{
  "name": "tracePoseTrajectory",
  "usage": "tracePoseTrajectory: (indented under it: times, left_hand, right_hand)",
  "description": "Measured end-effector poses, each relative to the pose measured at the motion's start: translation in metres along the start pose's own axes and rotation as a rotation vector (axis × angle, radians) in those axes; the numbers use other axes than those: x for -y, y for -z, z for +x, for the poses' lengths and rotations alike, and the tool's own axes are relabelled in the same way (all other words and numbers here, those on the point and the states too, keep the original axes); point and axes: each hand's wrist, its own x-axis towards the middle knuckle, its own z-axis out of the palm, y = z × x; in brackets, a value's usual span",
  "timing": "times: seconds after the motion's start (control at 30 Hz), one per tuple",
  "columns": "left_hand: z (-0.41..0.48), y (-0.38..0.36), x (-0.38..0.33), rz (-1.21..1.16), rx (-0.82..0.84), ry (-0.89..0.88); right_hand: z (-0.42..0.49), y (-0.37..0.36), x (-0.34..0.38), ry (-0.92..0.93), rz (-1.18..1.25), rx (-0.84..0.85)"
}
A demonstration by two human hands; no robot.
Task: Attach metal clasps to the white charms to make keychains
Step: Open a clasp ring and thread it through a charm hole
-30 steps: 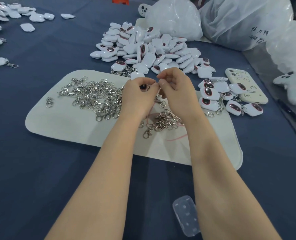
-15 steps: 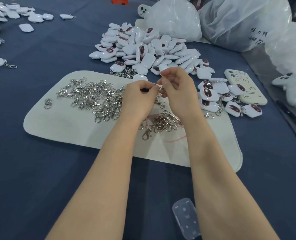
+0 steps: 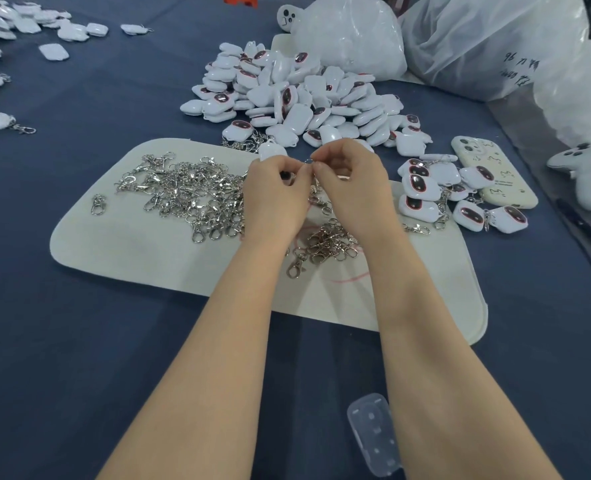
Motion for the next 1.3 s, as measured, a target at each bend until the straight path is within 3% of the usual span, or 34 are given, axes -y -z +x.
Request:
tracePoseTrajectory:
  times: [0.27, 1.3]
  left_hand:
    - [-0.001, -0.0021, -0.0011, 0.07, 0.059, -0.046]
    - [-0.002, -0.0039, 0.0027, 0.208, -0.071, -0.09]
  right_hand:
    - [-0.0012, -0.0027, -0.0017, -0.011, 0.018, -0.055]
    - [-0.0025, -0.0043, -0.0058, -0.006, -0.081, -0.009]
